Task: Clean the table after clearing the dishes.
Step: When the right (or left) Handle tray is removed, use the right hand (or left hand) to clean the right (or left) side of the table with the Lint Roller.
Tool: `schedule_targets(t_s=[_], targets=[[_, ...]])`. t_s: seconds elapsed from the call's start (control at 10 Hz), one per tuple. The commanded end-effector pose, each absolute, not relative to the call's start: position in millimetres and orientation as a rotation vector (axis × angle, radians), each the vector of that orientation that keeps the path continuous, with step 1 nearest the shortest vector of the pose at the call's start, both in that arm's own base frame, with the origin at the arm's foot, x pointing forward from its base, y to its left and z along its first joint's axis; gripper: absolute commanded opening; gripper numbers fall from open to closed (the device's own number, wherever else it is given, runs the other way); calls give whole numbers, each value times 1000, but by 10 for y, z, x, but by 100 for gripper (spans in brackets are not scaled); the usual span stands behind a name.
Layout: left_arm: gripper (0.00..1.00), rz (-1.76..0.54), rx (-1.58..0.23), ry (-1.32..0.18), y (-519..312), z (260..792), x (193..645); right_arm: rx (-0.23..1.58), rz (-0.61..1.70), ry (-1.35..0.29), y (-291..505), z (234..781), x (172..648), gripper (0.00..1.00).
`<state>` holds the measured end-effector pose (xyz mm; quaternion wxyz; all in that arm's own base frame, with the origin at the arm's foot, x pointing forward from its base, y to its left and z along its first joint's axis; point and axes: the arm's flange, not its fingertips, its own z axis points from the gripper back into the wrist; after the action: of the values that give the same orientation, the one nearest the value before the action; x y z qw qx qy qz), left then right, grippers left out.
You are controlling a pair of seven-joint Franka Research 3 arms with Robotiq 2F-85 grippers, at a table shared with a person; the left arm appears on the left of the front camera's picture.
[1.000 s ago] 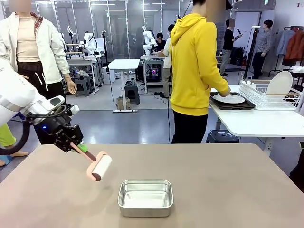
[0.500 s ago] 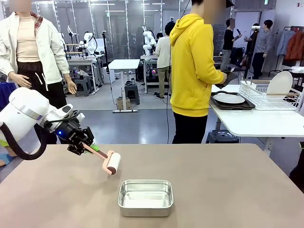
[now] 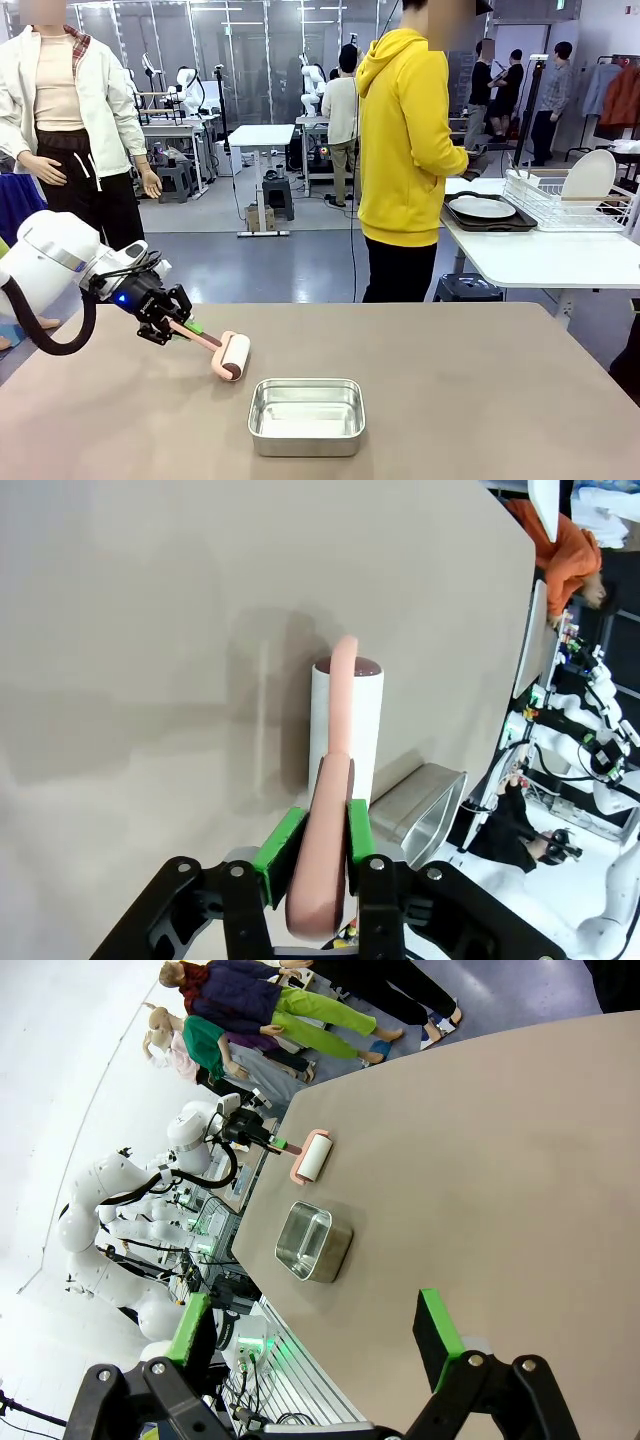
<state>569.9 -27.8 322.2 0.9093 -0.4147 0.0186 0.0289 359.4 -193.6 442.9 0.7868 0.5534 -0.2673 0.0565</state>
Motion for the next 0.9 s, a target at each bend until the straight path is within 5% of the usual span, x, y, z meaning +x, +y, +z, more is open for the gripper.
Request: schedule_targets(t_s=[0.0, 0.8], targets=[[23, 32, -879, 22, -116, 3029, 5757, 1187, 141, -579, -1931, 4434, 3583, 100], [23, -28, -782, -18, 1328, 3154, 5550, 1187, 141, -579, -1931, 4434, 3583, 100]])
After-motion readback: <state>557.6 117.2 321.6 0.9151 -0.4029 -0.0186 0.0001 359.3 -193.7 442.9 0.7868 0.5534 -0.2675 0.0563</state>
